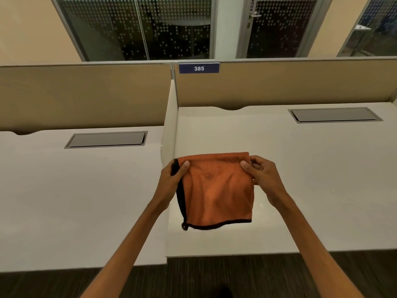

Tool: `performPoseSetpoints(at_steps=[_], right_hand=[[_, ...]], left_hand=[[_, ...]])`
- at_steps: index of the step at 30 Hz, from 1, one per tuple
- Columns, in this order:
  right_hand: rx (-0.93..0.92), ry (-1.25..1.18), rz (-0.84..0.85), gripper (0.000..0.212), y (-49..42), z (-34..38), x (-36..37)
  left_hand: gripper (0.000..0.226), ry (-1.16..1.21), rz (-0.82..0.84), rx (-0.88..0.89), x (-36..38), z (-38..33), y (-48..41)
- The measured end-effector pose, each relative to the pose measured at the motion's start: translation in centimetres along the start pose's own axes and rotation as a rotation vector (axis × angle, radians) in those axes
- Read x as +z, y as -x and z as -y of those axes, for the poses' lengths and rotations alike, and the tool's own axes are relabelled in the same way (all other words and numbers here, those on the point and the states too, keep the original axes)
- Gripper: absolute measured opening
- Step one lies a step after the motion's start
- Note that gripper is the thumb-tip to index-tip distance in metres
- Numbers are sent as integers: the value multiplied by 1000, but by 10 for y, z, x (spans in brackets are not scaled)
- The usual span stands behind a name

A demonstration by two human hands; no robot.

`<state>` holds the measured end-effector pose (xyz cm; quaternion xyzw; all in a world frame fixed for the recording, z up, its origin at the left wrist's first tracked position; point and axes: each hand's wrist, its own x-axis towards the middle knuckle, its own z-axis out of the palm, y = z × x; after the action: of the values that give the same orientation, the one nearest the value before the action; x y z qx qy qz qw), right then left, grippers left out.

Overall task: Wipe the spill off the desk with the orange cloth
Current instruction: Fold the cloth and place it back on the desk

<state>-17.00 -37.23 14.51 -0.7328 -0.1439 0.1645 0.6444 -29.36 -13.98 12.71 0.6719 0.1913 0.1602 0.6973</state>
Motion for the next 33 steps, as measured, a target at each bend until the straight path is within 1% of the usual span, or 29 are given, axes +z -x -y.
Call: performPoseSetpoints(at_steps=[3, 5, 7, 9, 10, 12, 15, 16, 17, 19, 21, 22, 24, 25, 28, 30, 33], right_hand=[[42, -6, 0, 26, 4, -3, 5], [90, -10, 16, 33, 7, -9, 7], [139, -19, 52, 40, 9, -13, 6], [162, -13, 94, 46, 7, -14, 1], [154, 0, 109, 47, 6, -14, -1], [111, 34, 118, 43, 3, -15, -5], [63, 39, 69, 37, -6, -18, -14], [52, 25, 56, 35, -10, -18, -17], [43, 10, 50, 34, -14, -18, -21], [31, -40, 50, 31, -20, -15, -28], [25, -121, 39, 28, -27, -10, -34], [26, -170, 30, 27, -31, -6, -37], [24, -250, 25, 30, -40, 3, -43], [22, -286, 30, 31, -45, 9, -45], [-5, -340, 54, 31, -57, 25, -48], [-51, -313, 58, 29, -64, 30, -50], [-111, -244, 41, 21, -75, 30, -51]], left_hand=[[14, 17, -16, 7, 6, -8, -3], [20, -45, 37, -30, 4, -8, -6], [22, -147, 157, -97, -1, -7, -7], [12, -239, 305, -147, -6, -10, -3], [15, -275, 384, -153, -6, -12, -3], [34, -315, 485, -167, -9, -15, -5], [76, -423, 514, -162, -11, -16, -13], [85, -446, 508, -164, -10, -15, -17], [88, -455, 490, -163, -8, -15, -21], [86, -452, 421, -134, -1, -17, -26], [74, -378, 284, -83, 6, -21, -32], [68, -299, 217, -61, 8, -22, -36], [56, -138, 125, -20, 14, -26, -43], [50, -103, 94, 6, 19, -29, -46], [38, -87, 26, 79, 36, -32, -53], [34, -123, -18, 129, 46, -33, -54], [24, -178, -89, 215, 51, -32, -58]])
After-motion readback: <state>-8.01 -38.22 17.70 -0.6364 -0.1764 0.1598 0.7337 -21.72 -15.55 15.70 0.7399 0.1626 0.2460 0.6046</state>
